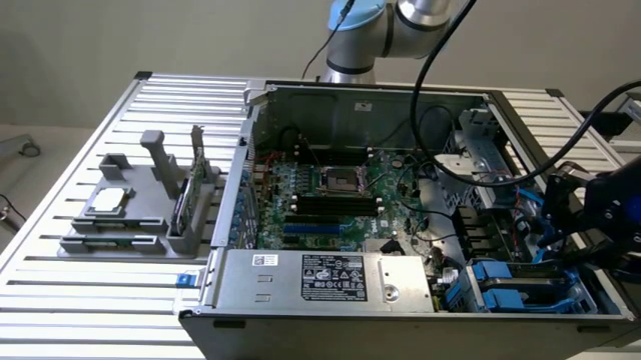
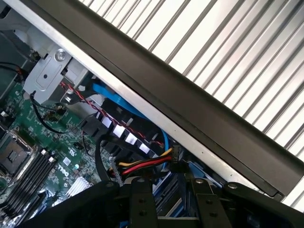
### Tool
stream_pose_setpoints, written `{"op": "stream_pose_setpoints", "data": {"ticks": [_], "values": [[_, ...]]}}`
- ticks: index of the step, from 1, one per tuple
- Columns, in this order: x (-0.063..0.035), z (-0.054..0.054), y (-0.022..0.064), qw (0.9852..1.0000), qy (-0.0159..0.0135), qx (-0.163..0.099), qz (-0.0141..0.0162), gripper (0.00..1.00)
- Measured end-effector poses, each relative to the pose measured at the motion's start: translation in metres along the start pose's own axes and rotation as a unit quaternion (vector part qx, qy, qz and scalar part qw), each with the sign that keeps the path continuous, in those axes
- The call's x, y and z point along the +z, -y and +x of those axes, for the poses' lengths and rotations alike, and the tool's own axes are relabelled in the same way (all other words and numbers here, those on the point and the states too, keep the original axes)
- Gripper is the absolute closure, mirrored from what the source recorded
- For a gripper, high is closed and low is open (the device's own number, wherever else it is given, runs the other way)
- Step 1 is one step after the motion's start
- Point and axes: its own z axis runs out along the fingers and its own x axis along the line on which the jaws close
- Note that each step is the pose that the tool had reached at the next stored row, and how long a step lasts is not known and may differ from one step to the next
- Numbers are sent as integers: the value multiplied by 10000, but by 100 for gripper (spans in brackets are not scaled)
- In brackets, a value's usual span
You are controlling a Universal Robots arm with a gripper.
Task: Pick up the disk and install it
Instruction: 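Insert the first disk wire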
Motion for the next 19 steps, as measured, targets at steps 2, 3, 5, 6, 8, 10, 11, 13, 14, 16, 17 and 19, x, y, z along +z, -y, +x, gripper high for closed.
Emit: {"op": "stream_pose_setpoints", "data": {"ticks": [2, 3, 5, 6, 8, 10, 11, 13, 14, 16, 17, 19], "values": [[0, 3, -1, 10000, -7, 2, 10, 65], [1, 5, -2, 10000, -10, 2, 13, 65], [1, 8, -2, 10000, -16, 0, 18, 65], [1, 9, -1, 10000, -23, -8, 17, 65], [2, 9, -1, 10000, -46, -53, 13, 65], [9, 8, 0, 9999, -68, -109, 13, 65], [15, 6, 1, 9999, -78, -136, 14, 65], [31, 2, 5, 9998, -95, -188, 17, 65], [36, 0, 6, 9997, -102, -212, 19, 65], [37, 0, 6, 9996, -114, -254, 22, 65], [36, -1, 5, 9996, -120, -272, 23, 65], [38, -3, 3, 9995, -135, -298, 27, 65]]}}
